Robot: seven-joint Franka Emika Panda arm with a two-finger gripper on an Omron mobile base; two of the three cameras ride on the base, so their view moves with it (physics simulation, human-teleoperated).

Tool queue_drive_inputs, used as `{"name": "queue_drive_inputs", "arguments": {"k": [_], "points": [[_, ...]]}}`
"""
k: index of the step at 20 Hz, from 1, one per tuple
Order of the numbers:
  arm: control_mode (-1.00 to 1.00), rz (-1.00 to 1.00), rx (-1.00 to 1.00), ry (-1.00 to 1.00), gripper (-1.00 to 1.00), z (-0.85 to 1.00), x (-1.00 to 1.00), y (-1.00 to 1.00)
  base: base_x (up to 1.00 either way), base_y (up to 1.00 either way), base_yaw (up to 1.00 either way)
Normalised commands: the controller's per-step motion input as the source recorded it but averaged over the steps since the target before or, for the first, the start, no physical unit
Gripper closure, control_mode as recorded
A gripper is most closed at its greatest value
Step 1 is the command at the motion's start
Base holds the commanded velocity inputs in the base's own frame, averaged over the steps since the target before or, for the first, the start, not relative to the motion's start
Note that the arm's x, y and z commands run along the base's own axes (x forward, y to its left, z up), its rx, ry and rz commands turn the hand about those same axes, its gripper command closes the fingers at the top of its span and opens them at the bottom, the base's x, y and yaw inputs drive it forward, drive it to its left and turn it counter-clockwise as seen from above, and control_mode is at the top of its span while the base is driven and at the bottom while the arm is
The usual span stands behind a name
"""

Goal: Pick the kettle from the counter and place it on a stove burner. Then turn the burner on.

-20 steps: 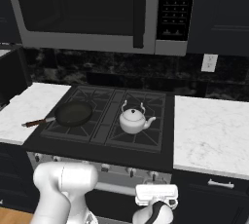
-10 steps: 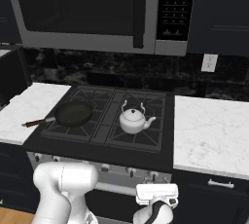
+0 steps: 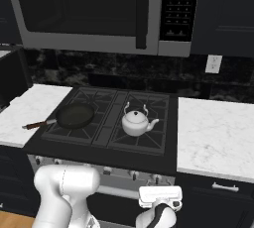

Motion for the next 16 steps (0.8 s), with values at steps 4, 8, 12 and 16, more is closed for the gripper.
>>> {"name": "queue_drive_inputs", "arguments": {"k": [4,8,12,16], "points": [[-1.00,0.00,0.00,-0.01,-1.00,0.04,0.00,0.13,0.00,0.00,0.00],[-1.00,0.00,0.00,0.00,-1.00,0.00,0.00,0.08,0.00,0.00,0.00],[-1.00,0.00,0.00,0.00,1.00,0.00,0.00,0.00,0.00,0.00,0.00],[-1.00,0.00,0.00,0.00,1.00,0.00,0.00,0.00,0.00,0.00,0.00]]}}
